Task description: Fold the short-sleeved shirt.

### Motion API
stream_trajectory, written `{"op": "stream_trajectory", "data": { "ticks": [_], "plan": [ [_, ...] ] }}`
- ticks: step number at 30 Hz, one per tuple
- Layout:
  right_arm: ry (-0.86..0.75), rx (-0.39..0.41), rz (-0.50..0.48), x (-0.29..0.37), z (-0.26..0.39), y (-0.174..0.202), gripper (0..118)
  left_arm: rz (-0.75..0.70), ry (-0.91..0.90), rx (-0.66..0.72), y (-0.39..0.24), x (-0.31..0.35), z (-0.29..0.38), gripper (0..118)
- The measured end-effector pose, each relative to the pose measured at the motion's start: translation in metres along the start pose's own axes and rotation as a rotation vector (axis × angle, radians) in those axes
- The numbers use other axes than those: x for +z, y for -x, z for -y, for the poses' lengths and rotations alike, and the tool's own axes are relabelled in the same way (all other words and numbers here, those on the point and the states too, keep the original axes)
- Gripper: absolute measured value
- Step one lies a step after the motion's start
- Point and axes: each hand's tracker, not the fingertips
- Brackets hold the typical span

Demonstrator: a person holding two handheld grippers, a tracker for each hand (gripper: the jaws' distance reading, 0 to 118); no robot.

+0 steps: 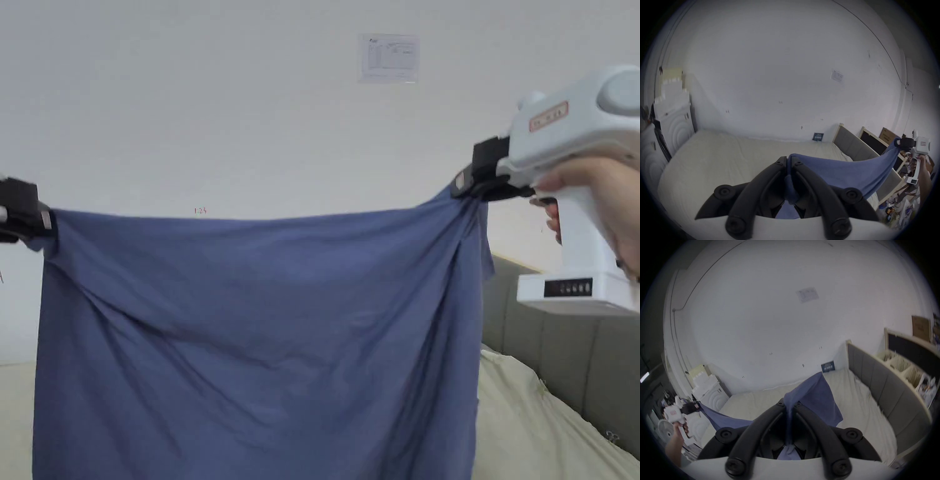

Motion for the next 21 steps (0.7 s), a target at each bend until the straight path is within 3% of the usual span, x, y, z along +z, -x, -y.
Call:
{"op": "stream_trajectory", "data": {
  "ticks": [5, 10, 15, 21],
  "plan": [
    [-0.039, 0.063, 0.035, -0.039, -0.040, 0.031, 3, -0.057, -0.061, -0.024, 0.009, -0.030, -0.046, 6],
    [-0.078, 0.056, 0.052, -0.088, -0.062, 0.043, 3, -0.069, -0.129, -0.022, -0.012, -0.046, -0.056, 6],
    [-0.131, 0.124, 0.114, -0.136, -0.073, 0.055, 3, -0.056, -0.144, 0.054, 0.014, -0.123, -0.084, 6],
    [-0.223, 0.035, 0.113, -0.177, -0.065, 0.042, 3, -0.027, -0.206, 0.111, 0.027, -0.157, -0.065, 6]
  ]
}}
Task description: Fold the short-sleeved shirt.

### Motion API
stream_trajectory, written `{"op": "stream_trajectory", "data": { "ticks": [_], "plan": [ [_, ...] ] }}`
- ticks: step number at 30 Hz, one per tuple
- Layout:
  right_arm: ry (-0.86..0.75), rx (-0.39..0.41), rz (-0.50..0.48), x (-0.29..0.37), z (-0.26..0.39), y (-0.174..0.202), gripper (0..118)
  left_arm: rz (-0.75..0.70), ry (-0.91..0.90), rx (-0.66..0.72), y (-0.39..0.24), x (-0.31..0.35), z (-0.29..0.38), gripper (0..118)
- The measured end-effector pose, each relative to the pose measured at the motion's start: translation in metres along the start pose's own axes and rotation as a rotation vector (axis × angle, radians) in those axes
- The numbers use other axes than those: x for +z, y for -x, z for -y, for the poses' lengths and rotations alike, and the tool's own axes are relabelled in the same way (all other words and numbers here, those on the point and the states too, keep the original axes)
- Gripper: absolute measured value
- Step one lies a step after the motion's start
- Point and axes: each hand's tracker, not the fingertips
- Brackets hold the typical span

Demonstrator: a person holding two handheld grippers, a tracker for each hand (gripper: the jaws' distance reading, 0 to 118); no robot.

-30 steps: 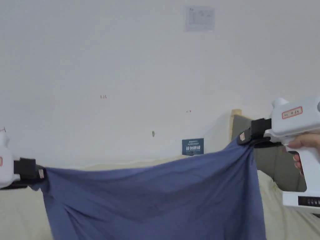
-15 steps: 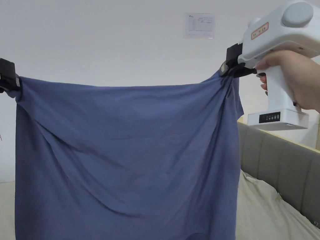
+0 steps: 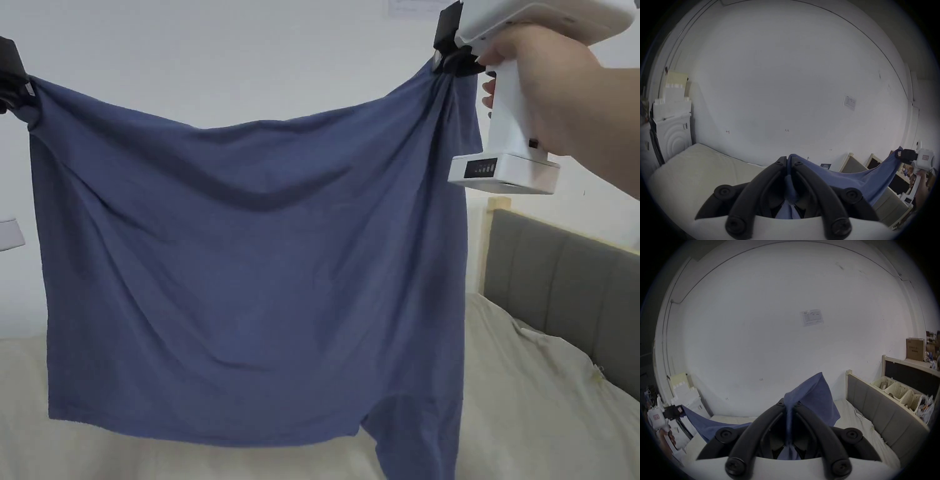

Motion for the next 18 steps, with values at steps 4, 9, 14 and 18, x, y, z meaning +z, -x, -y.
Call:
{"op": "stream_trajectory", "data": {
  "ticks": [4, 9, 14, 18],
  "plan": [
    [0.023, -0.019, -0.025, 0.008, 0.037, -0.006, 3, -0.010, 0.059, -0.053, 0.008, -0.012, 0.031, 6],
    [0.113, -0.009, -0.018, 0.025, 0.108, -0.028, 3, 0.000, 0.177, 0.024, 0.023, -0.001, 0.097, 6],
    [0.235, -0.015, -0.020, 0.064, 0.184, -0.059, 3, 0.092, 0.277, -0.045, 0.021, 0.048, 0.174, 6],
    [0.298, -0.098, -0.086, 0.126, 0.233, -0.080, 3, 0.123, 0.312, -0.121, 0.020, 0.112, 0.226, 6]
  ]
}}
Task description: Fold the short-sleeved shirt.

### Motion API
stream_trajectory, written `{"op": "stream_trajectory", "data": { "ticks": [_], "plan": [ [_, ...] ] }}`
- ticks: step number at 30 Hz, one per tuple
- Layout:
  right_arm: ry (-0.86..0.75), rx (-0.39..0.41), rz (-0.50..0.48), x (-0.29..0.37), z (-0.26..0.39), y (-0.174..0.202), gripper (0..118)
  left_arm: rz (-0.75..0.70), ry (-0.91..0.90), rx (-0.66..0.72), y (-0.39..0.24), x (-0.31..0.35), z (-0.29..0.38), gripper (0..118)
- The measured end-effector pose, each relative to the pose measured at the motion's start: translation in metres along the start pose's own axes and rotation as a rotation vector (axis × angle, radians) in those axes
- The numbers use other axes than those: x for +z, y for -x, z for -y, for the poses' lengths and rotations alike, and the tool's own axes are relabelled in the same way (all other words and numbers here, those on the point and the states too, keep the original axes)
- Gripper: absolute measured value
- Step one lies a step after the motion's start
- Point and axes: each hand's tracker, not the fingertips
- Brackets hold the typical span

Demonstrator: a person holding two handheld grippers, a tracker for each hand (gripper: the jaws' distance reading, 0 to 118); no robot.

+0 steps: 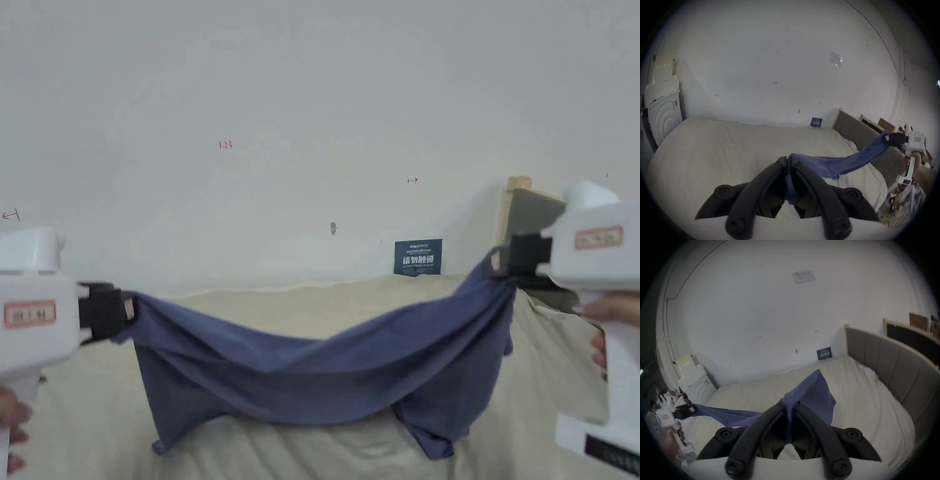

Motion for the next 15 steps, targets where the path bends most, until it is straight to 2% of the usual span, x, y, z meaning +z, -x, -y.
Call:
{"op": "stream_trajectory", "data": {
  "ticks": [3, 5, 8, 11, 12, 13, 15],
  "plan": [
    [0.019, 0.028, -0.026, 0.050, 0.036, -0.001, 3, 0.072, 0.003, 0.067, -0.002, 0.045, 0.035, 6],
    [0.016, 0.076, -0.023, 0.086, 0.058, 0.003, 3, 0.057, 0.005, 0.044, -0.008, 0.074, 0.053, 6],
    [0.020, 0.102, -0.056, 0.135, 0.088, 0.006, 3, 0.042, -0.009, 0.003, -0.014, 0.115, 0.078, 6],
    [0.048, 0.083, -0.060, 0.167, 0.119, 0.002, 3, 0.023, 0.059, 0.002, -0.022, 0.145, 0.104, 6],
    [0.083, 0.042, -0.065, 0.171, 0.132, -0.003, 3, 0.006, 0.087, 0.016, -0.024, 0.150, 0.113, 6],
    [0.090, 0.010, -0.052, 0.173, 0.144, -0.008, 3, -0.004, 0.113, 0.037, -0.024, 0.151, 0.123, 6],
    [0.141, 0.025, 0.017, 0.161, 0.171, -0.020, 3, -0.001, 0.219, 0.075, -0.018, 0.138, 0.148, 6]
  ]
}}
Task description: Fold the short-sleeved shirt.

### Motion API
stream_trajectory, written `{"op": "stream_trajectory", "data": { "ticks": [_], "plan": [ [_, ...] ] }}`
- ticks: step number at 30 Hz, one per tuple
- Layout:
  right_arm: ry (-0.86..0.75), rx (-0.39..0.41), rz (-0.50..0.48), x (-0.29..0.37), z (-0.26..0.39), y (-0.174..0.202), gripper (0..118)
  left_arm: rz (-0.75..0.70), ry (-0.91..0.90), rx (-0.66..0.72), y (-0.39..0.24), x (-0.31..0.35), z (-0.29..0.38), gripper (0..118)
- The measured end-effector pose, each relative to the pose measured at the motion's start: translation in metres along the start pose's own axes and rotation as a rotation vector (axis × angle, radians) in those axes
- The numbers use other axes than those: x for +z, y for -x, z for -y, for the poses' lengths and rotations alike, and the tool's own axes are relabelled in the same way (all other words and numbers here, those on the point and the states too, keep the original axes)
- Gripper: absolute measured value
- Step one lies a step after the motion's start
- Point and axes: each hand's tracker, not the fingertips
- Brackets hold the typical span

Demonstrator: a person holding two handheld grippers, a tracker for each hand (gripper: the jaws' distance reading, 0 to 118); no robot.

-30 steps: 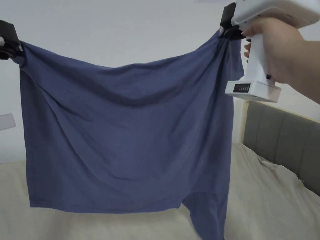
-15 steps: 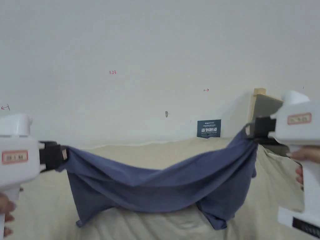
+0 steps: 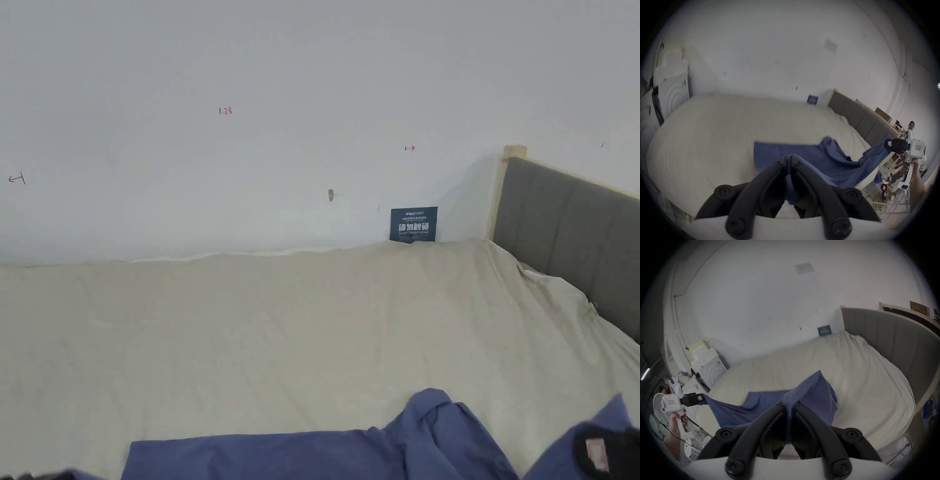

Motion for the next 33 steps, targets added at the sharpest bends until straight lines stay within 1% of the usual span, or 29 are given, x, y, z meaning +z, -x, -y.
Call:
{"op": "stream_trajectory", "data": {
  "ticks": [2, 5, 7, 8, 9, 10, 11, 12, 13, 14, 15, 16, 17, 18, 21, 22, 24, 26, 27, 28, 29, 30, 31, 32, 33],
  "plan": [
    [0.070, 0.017, 0.060, -0.029, 0.023, -0.011, 3, -0.021, 0.120, 0.005, 0.011, -0.033, 0.016, 6],
    [0.235, 0.034, 0.104, -0.092, 0.052, -0.035, 3, -0.078, 0.242, 0.035, 0.033, -0.092, 0.043, 6],
    [0.320, -0.003, 0.158, -0.129, 0.067, -0.049, 3, -0.098, 0.331, 0.104, 0.048, -0.128, 0.058, 6],
    [0.339, -0.042, 0.189, -0.146, 0.074, -0.065, 3, -0.121, 0.363, 0.141, 0.055, -0.144, 0.066, 6],
    [0.368, -0.097, 0.199, -0.160, 0.078, -0.073, 3, -0.133, 0.385, 0.175, 0.066, -0.157, 0.075, 6],
    [0.413, -0.137, 0.209, -0.170, 0.081, -0.079, 3, -0.147, 0.415, 0.175, 0.070, -0.167, 0.079, 6],
    [0.451, -0.160, 0.215, -0.180, 0.083, -0.084, 4, -0.163, 0.432, 0.190, 0.074, -0.174, 0.084, 8],
    [0.472, -0.166, 0.222, -0.183, 0.085, -0.088, 14, -0.167, 0.450, 0.210, 0.078, -0.179, 0.088, 17],
    [0.473, -0.174, 0.236, -0.187, 0.087, -0.090, 35, -0.159, 0.445, 0.238, 0.080, -0.179, 0.092, 41],
    [0.481, -0.153, 0.240, -0.189, 0.086, -0.091, 75, -0.166, 0.424, 0.247, 0.082, -0.177, 0.094, 80],
    [0.484, -0.143, 0.231, -0.190, 0.085, -0.091, 103, -0.169, 0.406, 0.251, 0.082, -0.174, 0.093, 99],
    [0.493, -0.124, 0.227, -0.185, 0.085, -0.088, 118, -0.158, 0.415, 0.247, 0.083, -0.173, 0.091, 108],
    [0.500, -0.091, 0.239, -0.181, 0.082, -0.085, 112, -0.148, 0.423, 0.243, 0.082, -0.166, 0.090, 109],
    [0.455, -0.063, 0.243, -0.170, 0.078, -0.082, 106, -0.149, 0.420, 0.241, 0.081, -0.158, 0.087, 109],
    [0.324, 0.034, 0.284, -0.135, 0.064, -0.066, 105, -0.181, 0.306, 0.175, 0.071, -0.127, 0.071, 109],
    [0.286, 0.052, 0.288, -0.121, 0.059, -0.061, 106, -0.186, 0.253, 0.158, 0.066, -0.113, 0.066, 109],
    [0.178, 0.058, 0.253, -0.099, 0.050, -0.050, 108, -0.181, 0.100, 0.141, 0.050, -0.078, 0.052, 109],
    [0.088, 0.050, 0.173, -0.070, 0.049, -0.038, 110, -0.101, -0.038, 0.117, 0.035, -0.048, 0.049, 107],
    [0.054, 0.049, 0.143, -0.057, 0.050, -0.029, 110, -0.086, -0.106, 0.101, 0.026, -0.034, 0.048, 106],
    [0.018, 0.049, 0.106, -0.050, 0.052, -0.024, 109, -0.081, -0.153, 0.077, 0.018, -0.024, 0.048, 102],
    [-0.040, 0.051, 0.059, -0.039, 0.056, -0.017, 104, -0.098, -0.207, 0.048, 0.008, -0.015, 0.050, 83],
    [-0.097, 0.059, 0.017, -0.029, 0.060, -0.011, 93, -0.126, -0.254, 0.010, 0.000, -0.007, 0.051, 57],
    [-0.164, 0.053, 0.001, -0.022, 0.064, -0.006, 69, -0.156, -0.283, -0.017, -0.008, -0.003, 0.053, 20],
    [-0.207, 0.063, -0.008, -0.019, 0.068, 0.002, 16, -0.184, -0.295, -0.043, -0.015, 0.000, 0.054, 0],
    [-0.219, 0.066, 0.027, -0.019, 0.070, 0.007, 0, -0.204, -0.308, -0.040, -0.013, 0.000, 0.059, 0]
  ]
}}
